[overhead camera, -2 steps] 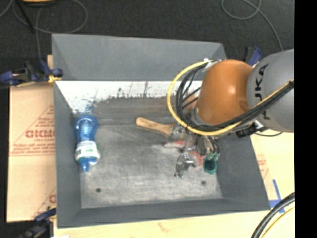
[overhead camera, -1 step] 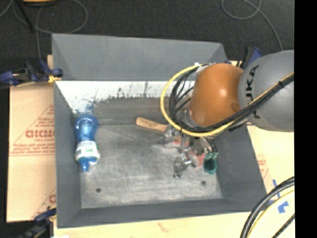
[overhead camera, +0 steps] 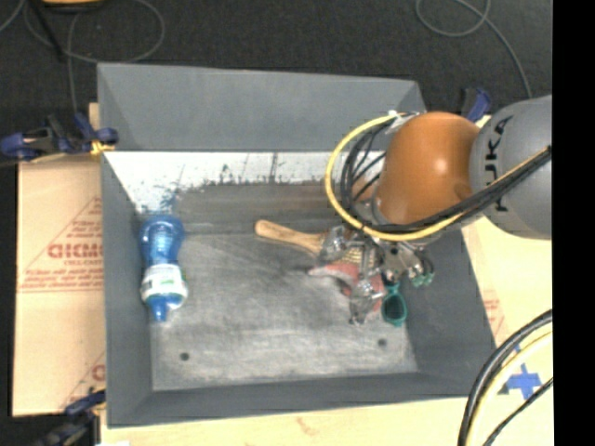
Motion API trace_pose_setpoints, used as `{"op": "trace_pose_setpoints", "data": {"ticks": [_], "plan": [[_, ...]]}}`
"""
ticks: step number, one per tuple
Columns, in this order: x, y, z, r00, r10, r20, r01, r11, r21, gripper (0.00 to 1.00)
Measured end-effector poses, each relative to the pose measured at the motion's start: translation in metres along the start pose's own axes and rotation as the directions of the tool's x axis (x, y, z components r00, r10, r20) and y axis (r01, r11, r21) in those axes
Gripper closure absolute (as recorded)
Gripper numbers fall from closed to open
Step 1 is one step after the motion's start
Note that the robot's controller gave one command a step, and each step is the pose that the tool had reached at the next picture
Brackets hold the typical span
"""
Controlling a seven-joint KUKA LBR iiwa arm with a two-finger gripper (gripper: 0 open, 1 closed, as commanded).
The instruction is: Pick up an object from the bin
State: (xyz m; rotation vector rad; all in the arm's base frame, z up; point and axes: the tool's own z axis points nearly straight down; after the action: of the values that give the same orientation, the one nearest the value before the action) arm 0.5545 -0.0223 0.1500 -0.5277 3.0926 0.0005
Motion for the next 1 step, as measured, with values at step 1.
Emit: {"op": "trace_pose_setpoints", "data": {"ticks": [1], "plan": [[0.0018,-0.0325,0.0500,0.977,0.215,0.007,-0.215,0.977,0.002,0.00]]}}
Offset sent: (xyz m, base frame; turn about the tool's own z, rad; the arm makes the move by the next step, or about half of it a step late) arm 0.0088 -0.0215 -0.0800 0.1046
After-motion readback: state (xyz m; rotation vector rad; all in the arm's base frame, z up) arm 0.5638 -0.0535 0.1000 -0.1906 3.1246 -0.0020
